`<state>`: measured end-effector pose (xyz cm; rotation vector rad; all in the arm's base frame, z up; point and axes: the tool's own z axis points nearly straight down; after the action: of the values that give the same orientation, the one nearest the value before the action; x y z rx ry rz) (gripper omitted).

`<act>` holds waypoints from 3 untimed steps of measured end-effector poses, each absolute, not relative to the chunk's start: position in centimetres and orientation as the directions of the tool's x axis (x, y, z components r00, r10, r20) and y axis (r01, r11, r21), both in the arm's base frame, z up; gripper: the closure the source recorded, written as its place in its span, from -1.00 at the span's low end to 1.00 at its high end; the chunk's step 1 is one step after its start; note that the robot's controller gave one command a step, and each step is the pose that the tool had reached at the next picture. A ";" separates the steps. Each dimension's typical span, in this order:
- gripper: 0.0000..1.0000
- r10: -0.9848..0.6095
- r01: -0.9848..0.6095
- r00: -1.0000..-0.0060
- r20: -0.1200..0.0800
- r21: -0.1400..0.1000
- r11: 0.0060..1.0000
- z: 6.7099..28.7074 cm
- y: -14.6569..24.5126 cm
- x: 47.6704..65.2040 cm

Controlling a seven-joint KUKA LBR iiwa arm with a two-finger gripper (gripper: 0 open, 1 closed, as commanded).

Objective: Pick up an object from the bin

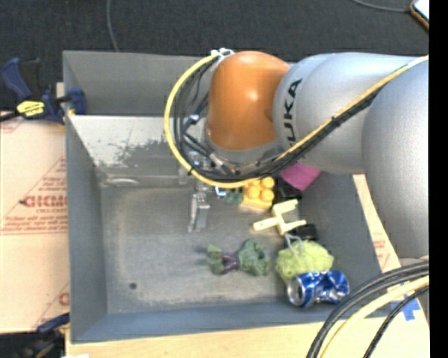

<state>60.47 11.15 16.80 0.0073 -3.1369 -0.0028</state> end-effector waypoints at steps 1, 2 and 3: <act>-1.00 -0.001 -0.001 -1.000 -0.003 0.003 1.000 17.3 11.1 60.7; -1.00 -0.147 -0.147 -0.989 -0.001 0.004 0.989 7.0 2.6 54.7; -1.00 -0.371 -0.371 -0.928 -0.020 -0.004 0.928 12.4 0.2 53.9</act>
Offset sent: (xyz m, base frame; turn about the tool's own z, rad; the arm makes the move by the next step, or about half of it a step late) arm -0.0580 -0.0840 -0.0980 -0.1489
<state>53.89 0.17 12.41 0.5980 -3.1053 0.0001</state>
